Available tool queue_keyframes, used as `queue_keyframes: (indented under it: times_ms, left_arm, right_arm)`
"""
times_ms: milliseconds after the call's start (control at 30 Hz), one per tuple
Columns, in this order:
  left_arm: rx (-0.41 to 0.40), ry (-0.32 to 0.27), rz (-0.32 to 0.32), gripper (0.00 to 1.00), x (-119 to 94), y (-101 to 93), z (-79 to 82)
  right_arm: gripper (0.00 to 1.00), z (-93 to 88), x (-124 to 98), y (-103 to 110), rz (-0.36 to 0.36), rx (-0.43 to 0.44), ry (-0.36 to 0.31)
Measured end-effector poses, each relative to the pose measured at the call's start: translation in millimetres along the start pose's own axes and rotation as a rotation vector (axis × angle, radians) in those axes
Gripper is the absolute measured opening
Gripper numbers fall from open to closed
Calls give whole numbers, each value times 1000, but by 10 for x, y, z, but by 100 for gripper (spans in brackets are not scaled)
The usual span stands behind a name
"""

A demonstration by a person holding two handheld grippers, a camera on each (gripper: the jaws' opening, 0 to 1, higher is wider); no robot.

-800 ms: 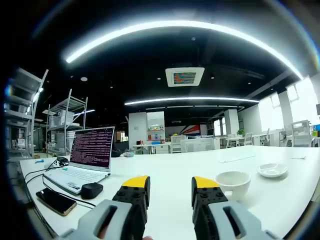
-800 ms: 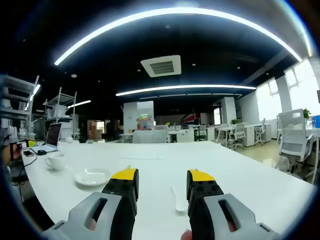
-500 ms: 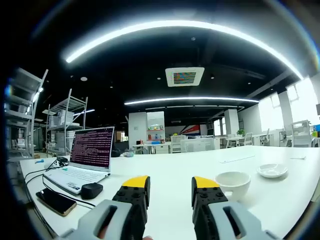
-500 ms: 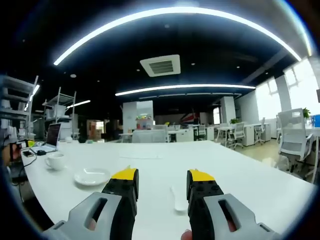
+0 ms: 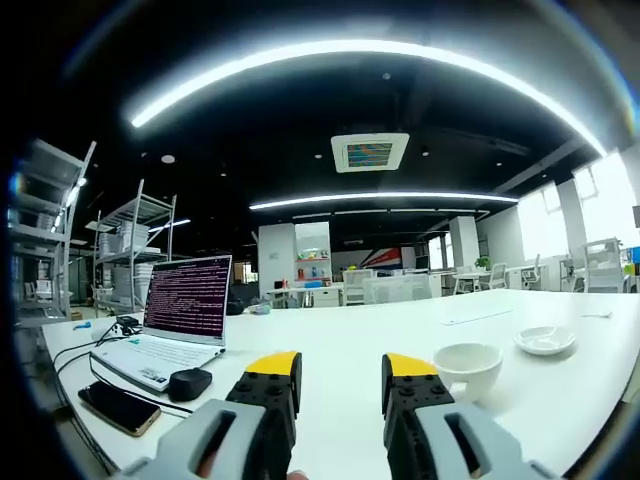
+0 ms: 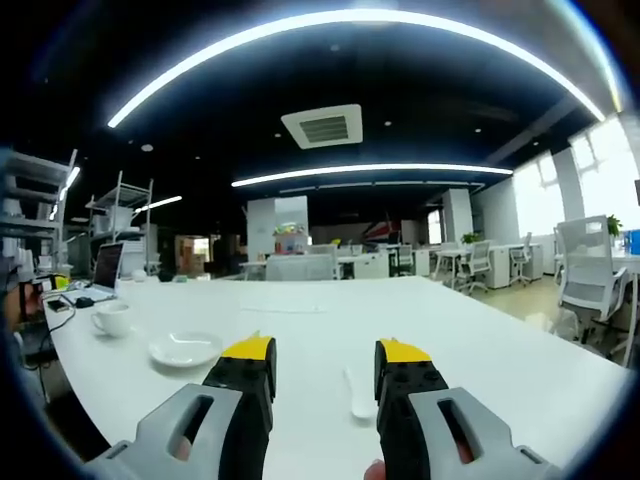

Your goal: Tidy tabletop coffee trays, cups and spoons，present forward

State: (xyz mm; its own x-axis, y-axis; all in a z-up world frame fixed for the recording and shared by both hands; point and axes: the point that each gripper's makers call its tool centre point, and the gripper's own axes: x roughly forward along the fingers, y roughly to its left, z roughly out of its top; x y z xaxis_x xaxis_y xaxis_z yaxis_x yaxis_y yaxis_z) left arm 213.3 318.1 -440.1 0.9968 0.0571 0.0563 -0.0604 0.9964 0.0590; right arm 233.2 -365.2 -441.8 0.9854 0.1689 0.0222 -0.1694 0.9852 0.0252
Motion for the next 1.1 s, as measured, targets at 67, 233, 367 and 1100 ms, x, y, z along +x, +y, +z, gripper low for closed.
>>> queue_keyframes:
  times_ms: [67, 233, 367, 1100]
  left_arm:
    - [-1, 0, -2, 34, -4, 1, 6]
    - [1, 4, -3, 34, -7, 8, 7]
    - [-2, 10, -8, 34, 1, -5, 4]
    - [26, 75, -87, 34, 112, -129, 145]
  right_arm:
    - [40, 3, 4, 6, 2, -5, 0]
    - [39, 6, 13, 25, 6, -7, 5]
    - [39, 13, 11, 34, 7, -8, 6]
    - [40, 223, 76, 41, 14, -46, 2]
